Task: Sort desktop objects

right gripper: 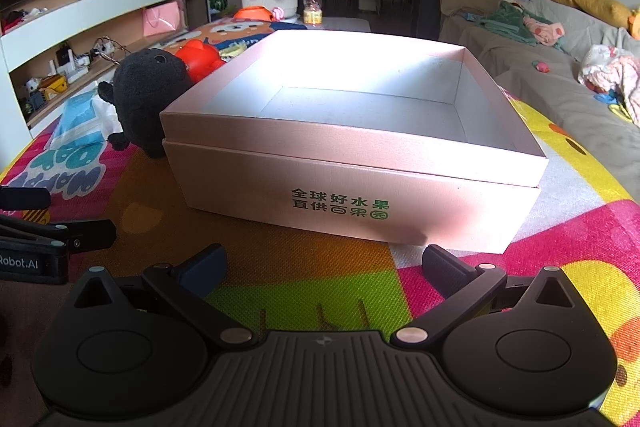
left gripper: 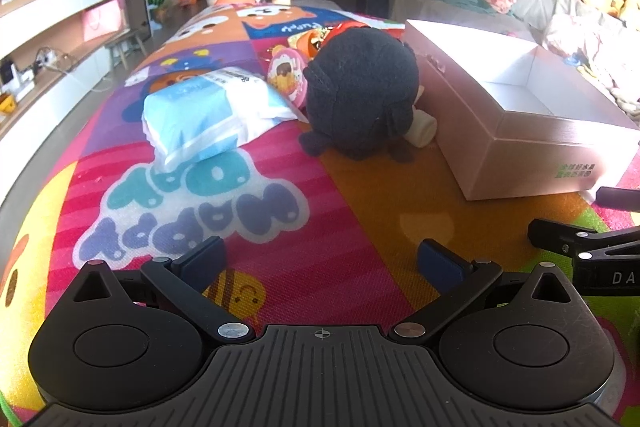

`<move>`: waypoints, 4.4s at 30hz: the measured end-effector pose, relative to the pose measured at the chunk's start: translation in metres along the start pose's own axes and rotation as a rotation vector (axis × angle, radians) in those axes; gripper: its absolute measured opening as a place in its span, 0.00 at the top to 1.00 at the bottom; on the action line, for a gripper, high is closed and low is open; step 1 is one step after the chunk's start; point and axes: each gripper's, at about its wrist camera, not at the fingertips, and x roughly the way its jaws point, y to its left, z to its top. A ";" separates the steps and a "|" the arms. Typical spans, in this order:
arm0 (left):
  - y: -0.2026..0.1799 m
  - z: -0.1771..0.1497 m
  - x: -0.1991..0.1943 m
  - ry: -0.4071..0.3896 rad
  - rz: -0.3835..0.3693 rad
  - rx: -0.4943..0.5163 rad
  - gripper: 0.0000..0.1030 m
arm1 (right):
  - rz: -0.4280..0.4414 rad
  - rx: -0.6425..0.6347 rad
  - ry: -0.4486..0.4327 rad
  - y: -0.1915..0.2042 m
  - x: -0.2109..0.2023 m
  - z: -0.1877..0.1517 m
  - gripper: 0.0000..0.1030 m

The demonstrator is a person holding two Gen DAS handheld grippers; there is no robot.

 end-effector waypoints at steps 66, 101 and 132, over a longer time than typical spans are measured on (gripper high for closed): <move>0.096 0.006 -0.074 -0.318 -0.071 -0.246 0.00 | 0.509 -0.128 0.027 0.071 -0.026 0.195 0.46; -0.047 0.030 -0.025 -0.203 -0.106 0.185 0.30 | 0.211 0.169 -0.020 -0.054 -0.036 -0.014 0.00; -0.041 0.036 -0.010 -0.126 -0.092 0.082 0.07 | 0.189 0.153 -0.027 -0.049 -0.029 -0.016 0.00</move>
